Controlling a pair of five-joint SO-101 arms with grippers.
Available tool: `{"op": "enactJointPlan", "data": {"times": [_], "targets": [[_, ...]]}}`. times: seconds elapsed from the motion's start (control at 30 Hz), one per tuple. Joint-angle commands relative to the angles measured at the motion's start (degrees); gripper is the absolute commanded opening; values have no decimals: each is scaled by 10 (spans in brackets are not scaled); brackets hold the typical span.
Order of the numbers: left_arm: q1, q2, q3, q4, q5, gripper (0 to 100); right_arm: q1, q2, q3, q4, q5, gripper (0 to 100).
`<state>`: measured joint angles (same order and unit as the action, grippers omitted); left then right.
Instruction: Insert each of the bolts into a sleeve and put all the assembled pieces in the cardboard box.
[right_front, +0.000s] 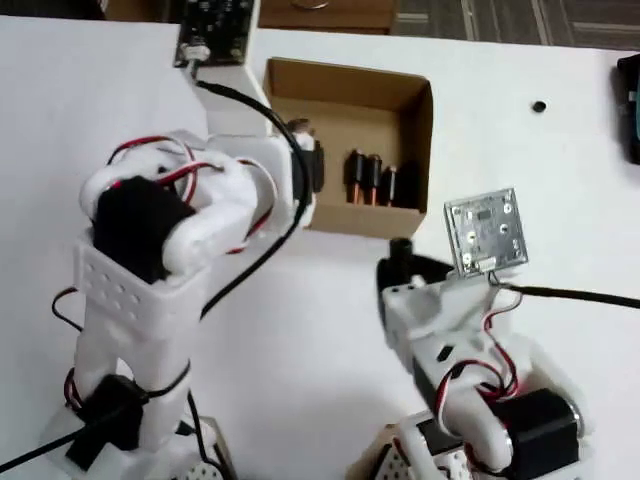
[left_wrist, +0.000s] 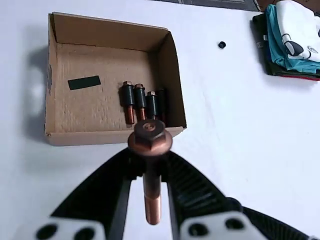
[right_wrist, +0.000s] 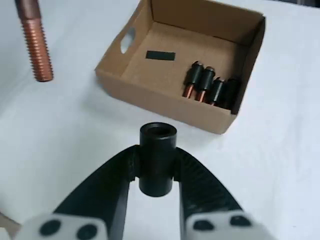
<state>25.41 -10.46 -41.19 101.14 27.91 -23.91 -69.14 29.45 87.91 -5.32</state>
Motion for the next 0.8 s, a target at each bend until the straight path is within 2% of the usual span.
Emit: {"op": "enactJointPlan", "data": {"times": [0.0, 0.13, 0.27, 0.43, 0.63, 0.77], "targets": [[4, -27, -20, -1, -4, 24, -65, -12, 28, 1, -40, 20], [5, -46, -3, -5, -4, 24, -114, -13, 60, 1, -42, 20], [4, -88, 78, -15, -4, 24, -161, -13, 60, 2, -42, 20], [1, -206, 243, -118, -17, 24, -207, -13, 61, 1, -42, 20], [1, -366, 483, -240, -15, 24, -228, -14, 62, 5, -48, 20], [1, -428, 576, -258, 17, 24, -246, -14, 84, 0, -94, 20]]}}
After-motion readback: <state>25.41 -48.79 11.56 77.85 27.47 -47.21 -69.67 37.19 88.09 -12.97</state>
